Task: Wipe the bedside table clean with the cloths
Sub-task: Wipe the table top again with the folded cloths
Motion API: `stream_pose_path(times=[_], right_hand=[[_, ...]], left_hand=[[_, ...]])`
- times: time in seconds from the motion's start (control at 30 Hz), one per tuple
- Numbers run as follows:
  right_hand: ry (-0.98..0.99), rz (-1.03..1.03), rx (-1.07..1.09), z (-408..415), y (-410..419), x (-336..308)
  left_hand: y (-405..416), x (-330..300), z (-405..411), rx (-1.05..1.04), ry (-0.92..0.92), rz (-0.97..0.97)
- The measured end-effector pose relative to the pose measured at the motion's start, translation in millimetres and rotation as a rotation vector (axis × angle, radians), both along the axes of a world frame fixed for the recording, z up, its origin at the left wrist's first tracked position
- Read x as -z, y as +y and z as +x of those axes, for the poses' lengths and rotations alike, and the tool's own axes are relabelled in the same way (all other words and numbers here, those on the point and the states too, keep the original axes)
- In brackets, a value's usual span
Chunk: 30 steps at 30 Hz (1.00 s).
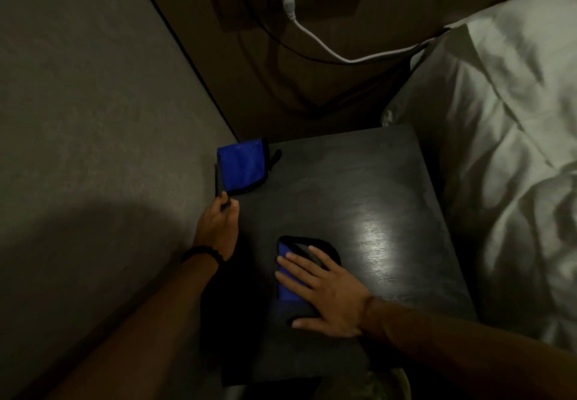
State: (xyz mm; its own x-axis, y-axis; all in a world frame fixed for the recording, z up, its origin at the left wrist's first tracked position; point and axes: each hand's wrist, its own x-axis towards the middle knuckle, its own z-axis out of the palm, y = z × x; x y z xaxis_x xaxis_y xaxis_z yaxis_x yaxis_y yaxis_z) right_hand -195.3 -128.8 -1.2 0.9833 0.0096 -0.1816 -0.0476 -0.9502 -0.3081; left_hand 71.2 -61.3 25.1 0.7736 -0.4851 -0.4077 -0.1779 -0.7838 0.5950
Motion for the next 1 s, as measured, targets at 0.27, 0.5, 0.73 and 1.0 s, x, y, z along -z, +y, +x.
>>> stream_pose_path(times=[0.27, 0.5, 0.73, 1.0], right_hand=[[0.023, -0.009, 0.089, -44, -35, -4], [0.055, -0.033, 0.130, -84, -59, -7], [0.057, -0.041, 0.160, -110, -76, -8], [0.091, -0.063, 0.237, -143, -85, -10]], left_hand=[[-2, -7, 0, 0.081, -0.073, 0.055], [-9, -13, -5, 0.180, -0.217, 0.178], [-10, -19, -10, 0.193, -0.221, 0.215], [-9, -17, -10, 0.220, -0.274, 0.216]])
